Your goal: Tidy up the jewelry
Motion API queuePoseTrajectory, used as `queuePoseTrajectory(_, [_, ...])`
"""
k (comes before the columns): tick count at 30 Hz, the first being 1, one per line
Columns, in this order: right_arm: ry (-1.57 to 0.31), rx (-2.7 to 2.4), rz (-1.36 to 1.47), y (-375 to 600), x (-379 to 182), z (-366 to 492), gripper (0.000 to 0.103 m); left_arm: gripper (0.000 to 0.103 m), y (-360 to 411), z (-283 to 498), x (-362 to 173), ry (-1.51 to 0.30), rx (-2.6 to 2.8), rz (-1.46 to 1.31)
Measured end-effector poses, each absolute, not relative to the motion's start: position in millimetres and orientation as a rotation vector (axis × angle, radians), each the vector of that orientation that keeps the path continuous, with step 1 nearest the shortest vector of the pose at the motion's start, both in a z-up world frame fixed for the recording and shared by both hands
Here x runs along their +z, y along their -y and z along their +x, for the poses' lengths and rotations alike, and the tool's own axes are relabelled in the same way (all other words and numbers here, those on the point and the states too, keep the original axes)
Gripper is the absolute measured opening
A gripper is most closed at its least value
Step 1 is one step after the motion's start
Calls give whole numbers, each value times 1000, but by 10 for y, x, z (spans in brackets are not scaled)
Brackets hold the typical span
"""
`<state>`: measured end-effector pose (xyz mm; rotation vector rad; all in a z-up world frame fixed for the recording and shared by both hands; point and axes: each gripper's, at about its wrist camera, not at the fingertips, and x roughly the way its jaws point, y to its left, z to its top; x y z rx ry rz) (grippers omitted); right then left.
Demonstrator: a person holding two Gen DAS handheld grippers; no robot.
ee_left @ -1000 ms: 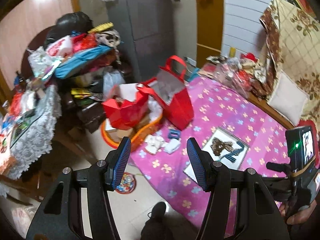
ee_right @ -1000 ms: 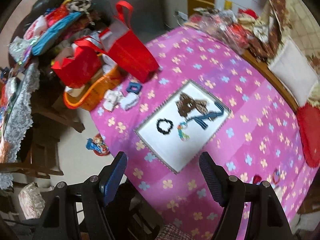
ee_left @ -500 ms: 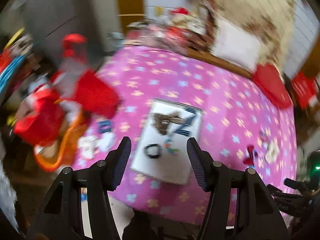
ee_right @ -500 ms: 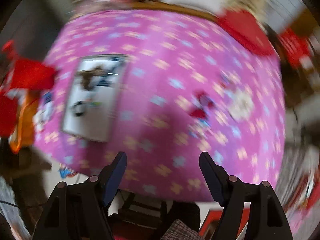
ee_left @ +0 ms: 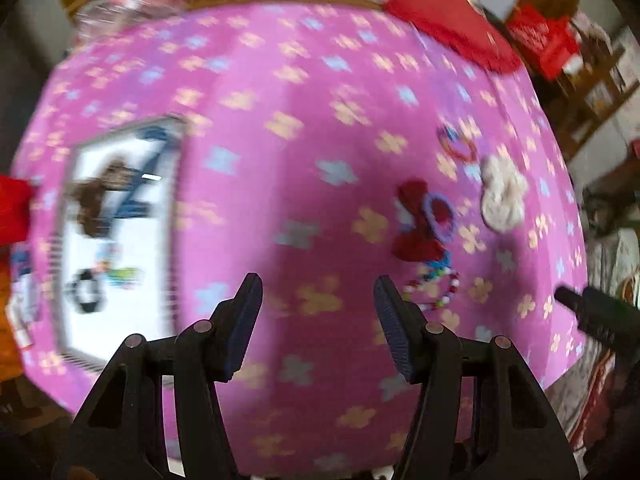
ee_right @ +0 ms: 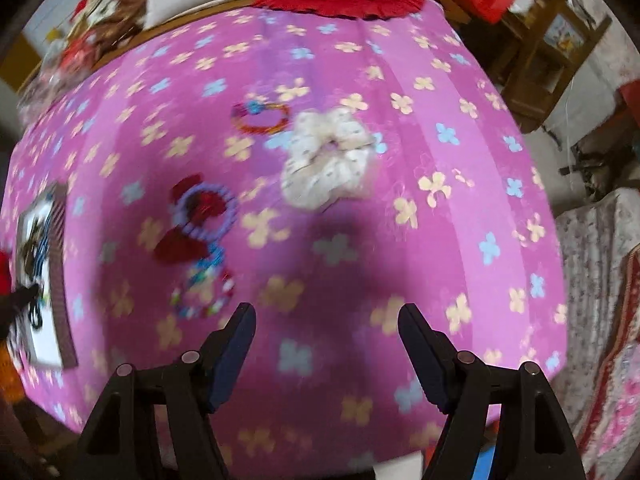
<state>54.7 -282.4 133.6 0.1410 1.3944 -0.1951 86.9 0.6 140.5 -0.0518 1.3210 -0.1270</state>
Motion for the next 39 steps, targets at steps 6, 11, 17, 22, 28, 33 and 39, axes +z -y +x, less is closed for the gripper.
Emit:
queuePoseTrajectory(6, [-1372,-172,168,3111,883,915,72,58,660,1254,892,-1349,-235,-23])
queuePoseTrajectory(11, [-1338,-155,175,3207,729,1107,72,58,883,1441,647,-1344,-280,-4])
queuePoseTrajectory(17, [-1296,-161,166,3254,636,1318,72,57,990,1645,571,-1335,-314,-31])
queuePoseTrajectory(22, [-1288,-181,146,3259,492,1428,72,45,1132,1767,483,-1336,-355,12])
queuePoseTrajectory(28, [-1284,-177,155,3255,389,1485,58,31,1288,1826,279,-1375,-393,44])
queuePoseTrajectory(33, [-1290,-146,177,3218,335,1523,36,24,1401,1843,154,-1392,-410,55])
queuePoseTrajectory(39, [-1282,-103,230,3212,478,1516,15,11,1231,1846,257,-1406,-407,-54])
